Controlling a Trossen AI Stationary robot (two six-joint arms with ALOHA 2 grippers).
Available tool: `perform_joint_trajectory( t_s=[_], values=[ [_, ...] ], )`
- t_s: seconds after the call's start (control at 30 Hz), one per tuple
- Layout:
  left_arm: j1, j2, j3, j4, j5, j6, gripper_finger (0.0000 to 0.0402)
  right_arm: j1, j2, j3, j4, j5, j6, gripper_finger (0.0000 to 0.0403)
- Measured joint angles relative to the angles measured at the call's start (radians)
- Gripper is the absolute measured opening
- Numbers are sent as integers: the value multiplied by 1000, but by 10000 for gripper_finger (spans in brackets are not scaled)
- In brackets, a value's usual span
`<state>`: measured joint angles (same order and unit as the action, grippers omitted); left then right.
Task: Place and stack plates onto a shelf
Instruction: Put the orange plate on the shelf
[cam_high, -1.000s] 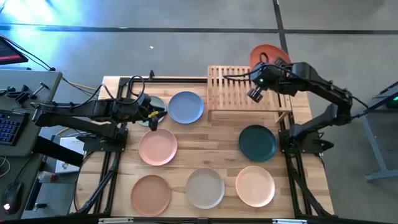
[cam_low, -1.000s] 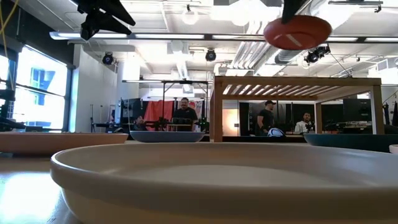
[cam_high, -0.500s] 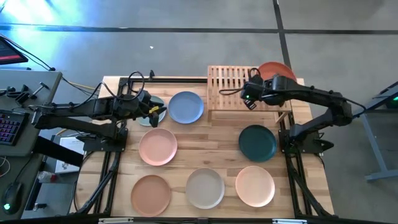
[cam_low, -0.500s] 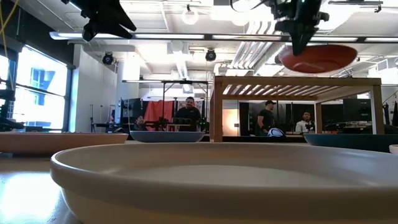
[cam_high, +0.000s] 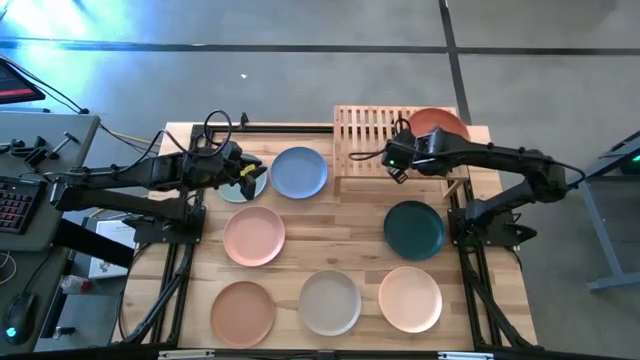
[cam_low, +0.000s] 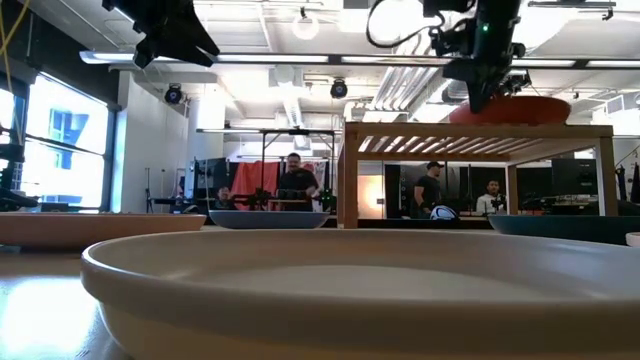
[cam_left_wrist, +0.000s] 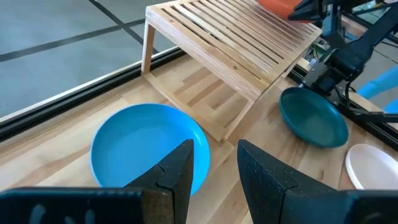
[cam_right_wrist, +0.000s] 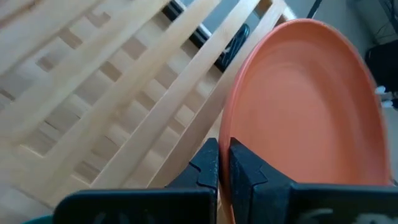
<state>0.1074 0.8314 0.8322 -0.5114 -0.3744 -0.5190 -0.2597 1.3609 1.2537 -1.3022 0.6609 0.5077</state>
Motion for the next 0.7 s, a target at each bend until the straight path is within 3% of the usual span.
perform_joint_trajectory(
  t_s=[0.7],
  values=[
    [0, 0, 0, 1, -2, -2, 113, -62, 0, -28, 81, -113, -90, 2]
  ],
)
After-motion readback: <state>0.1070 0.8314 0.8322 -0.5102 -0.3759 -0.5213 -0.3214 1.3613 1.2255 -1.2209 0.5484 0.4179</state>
